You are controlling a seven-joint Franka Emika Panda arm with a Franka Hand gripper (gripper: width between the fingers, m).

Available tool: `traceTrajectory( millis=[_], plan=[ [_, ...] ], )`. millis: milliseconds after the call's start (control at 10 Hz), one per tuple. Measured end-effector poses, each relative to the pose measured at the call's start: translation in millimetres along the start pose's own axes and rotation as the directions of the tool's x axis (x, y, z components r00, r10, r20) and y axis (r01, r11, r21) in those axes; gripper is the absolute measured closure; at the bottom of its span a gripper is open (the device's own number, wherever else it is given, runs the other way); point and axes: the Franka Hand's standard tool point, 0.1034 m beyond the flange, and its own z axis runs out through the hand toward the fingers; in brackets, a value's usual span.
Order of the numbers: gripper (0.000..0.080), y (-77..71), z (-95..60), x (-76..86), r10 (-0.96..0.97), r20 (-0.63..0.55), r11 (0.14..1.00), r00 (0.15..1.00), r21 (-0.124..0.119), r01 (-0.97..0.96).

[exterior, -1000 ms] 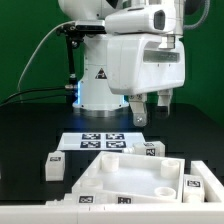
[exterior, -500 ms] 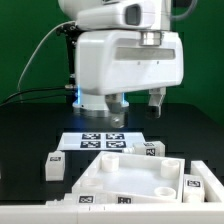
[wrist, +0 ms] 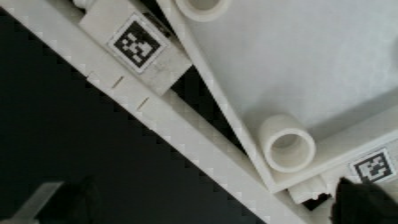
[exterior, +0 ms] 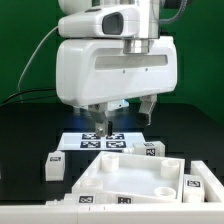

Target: Assemble square table

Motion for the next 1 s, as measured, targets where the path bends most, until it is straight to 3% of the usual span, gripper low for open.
traceTrajectory(
  millis=[100,200,400,800,1000],
  plan=[
    [0.015,5.1,4.5,-3.8,0.032,0.003,0.999,0.999,0.004,-0.032],
    [0.015,21.2,16.3,-10.3,0.115,0.015,0.993,0.993,0.004,-0.115],
    [0.015,42.0,27.8,-14.4,0.198,0.045,0.979,0.979,0.031,-0.2],
    [0.015,40.6,31.3,-14.0,0.217,0.043,0.975,0.975,0.026,-0.218],
    [0.015,50.5,50.9,-24.8,0.343,0.057,0.938,0.937,0.018,-0.345]
  ],
)
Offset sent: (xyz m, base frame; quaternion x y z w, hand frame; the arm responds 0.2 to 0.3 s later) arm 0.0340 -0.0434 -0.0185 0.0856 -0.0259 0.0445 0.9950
